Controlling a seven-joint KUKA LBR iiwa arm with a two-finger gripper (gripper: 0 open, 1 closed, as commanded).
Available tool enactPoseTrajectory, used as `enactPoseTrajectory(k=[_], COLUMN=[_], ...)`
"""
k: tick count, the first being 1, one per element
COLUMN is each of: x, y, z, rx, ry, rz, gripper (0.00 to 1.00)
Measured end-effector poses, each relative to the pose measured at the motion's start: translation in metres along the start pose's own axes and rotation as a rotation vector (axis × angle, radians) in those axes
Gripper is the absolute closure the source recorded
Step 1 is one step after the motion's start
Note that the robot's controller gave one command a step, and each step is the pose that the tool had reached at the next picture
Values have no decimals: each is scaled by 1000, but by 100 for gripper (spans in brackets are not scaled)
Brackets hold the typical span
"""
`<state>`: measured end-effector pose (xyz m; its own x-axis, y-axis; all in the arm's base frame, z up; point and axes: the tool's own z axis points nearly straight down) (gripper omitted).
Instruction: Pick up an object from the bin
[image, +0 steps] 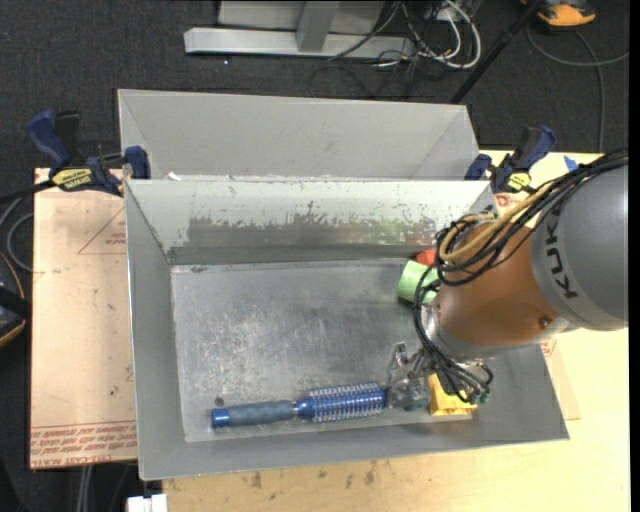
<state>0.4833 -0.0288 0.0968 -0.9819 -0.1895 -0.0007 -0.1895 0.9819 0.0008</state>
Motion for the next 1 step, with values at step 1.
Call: enactPoseTrajectory(k=[1], x=[-13], y=[63], z=[21], rx=[8], ry=[-3], rz=[-287], gripper=[100])
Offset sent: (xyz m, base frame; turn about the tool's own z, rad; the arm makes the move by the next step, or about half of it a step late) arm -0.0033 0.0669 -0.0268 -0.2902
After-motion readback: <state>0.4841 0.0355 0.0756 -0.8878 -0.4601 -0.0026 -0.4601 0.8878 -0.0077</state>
